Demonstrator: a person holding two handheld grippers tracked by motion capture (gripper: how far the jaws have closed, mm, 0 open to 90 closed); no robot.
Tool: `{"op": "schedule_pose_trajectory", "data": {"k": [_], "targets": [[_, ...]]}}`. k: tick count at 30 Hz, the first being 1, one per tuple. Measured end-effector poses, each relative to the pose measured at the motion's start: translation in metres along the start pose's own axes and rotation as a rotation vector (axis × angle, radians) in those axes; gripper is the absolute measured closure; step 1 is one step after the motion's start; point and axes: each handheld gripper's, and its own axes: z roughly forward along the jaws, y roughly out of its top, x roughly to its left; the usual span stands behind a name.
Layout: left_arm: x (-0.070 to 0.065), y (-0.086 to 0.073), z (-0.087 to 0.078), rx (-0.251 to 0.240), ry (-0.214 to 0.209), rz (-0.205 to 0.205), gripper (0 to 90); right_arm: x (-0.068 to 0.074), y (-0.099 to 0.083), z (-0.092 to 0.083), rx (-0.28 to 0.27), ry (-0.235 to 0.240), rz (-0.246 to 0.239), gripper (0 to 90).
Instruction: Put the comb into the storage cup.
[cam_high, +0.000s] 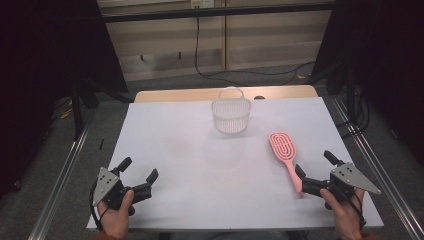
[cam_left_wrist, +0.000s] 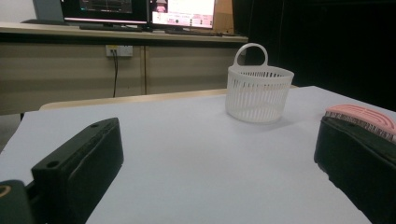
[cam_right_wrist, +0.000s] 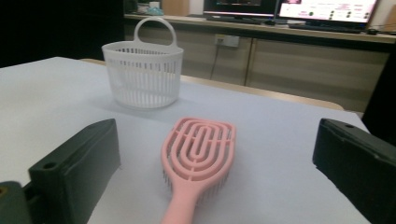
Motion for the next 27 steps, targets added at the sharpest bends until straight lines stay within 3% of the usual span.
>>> {"op": "schedule_pose_trajectory", "data": {"k": [6, 11, 19, 27], "targets": [[0.005, 0.001, -0.001, -0.010, 0.012, -0.022, 1.4, -0.001, 0.008, 0.003, -0.013, 0.003, 0.019, 1.0], [0.004, 0.001, -0.001, -0.003, 0.004, -0.011, 1.4, 0.000, 0.013, 0.007, -0.022, 0.031, 0.042, 1.0], [0.004, 0.000, 0.000, 0.005, -0.005, -0.007, 1.4, 0.002, 0.015, 0.020, -0.001, 0.028, 0.030, 1.0], [0.002, -0.001, 0.001, 0.009, -0.010, -0.001, 1.4, 0.000, 0.027, 0.031, -0.029, 0.034, 0.025, 1.0]]}}
